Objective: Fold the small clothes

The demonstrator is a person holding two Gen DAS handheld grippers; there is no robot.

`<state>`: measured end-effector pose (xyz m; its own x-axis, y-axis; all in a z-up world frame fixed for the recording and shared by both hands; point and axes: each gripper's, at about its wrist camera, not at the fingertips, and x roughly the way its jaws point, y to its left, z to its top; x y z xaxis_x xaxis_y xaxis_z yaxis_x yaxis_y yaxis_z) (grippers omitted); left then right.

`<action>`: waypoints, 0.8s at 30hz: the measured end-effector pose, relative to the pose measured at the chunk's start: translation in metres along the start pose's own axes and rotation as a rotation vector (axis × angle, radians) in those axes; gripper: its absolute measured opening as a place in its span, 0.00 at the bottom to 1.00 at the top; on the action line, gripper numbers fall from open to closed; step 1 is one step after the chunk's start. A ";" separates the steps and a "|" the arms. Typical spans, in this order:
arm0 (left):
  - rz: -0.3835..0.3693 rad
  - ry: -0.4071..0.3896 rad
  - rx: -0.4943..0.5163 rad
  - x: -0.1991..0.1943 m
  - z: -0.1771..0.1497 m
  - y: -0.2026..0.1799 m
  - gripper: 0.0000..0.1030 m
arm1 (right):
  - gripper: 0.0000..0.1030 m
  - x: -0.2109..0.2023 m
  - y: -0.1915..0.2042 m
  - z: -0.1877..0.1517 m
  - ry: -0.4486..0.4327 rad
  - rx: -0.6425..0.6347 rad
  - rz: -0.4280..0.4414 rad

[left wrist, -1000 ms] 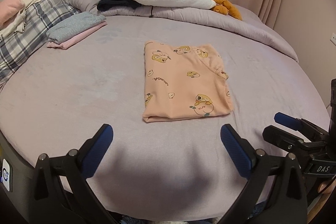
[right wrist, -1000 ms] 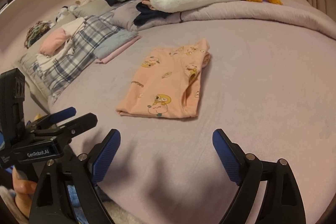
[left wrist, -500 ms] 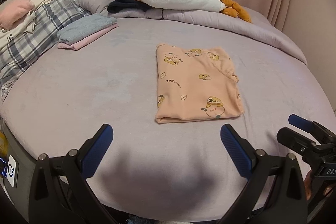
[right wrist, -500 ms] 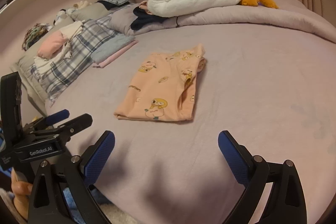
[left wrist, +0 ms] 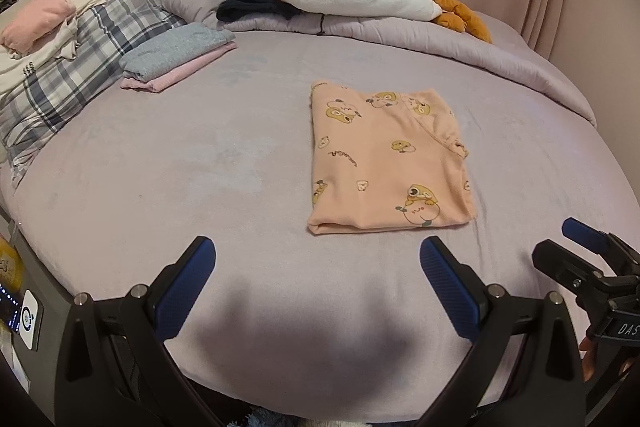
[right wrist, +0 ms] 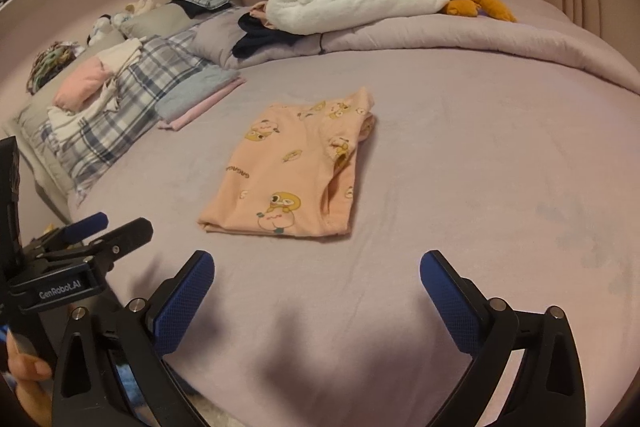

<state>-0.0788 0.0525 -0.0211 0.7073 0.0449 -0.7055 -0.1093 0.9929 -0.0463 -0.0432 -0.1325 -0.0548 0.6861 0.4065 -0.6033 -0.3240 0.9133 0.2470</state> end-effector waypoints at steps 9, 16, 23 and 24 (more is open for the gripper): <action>-0.015 0.008 -0.032 0.001 0.002 0.007 1.00 | 0.99 0.002 0.008 0.002 0.010 -0.013 0.009; -0.011 0.009 -0.030 0.001 0.002 0.006 1.00 | 0.99 0.001 0.015 0.004 0.004 -0.030 0.017; -0.004 0.005 -0.019 0.000 0.002 0.004 1.00 | 0.99 0.003 0.020 0.004 0.008 -0.040 0.019; -0.007 0.006 -0.021 0.000 0.002 0.004 1.00 | 0.99 0.003 0.020 0.003 0.008 -0.040 0.020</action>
<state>-0.0779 0.0569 -0.0202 0.7038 0.0376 -0.7094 -0.1193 0.9907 -0.0658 -0.0457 -0.1130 -0.0487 0.6741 0.4239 -0.6049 -0.3633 0.9033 0.2282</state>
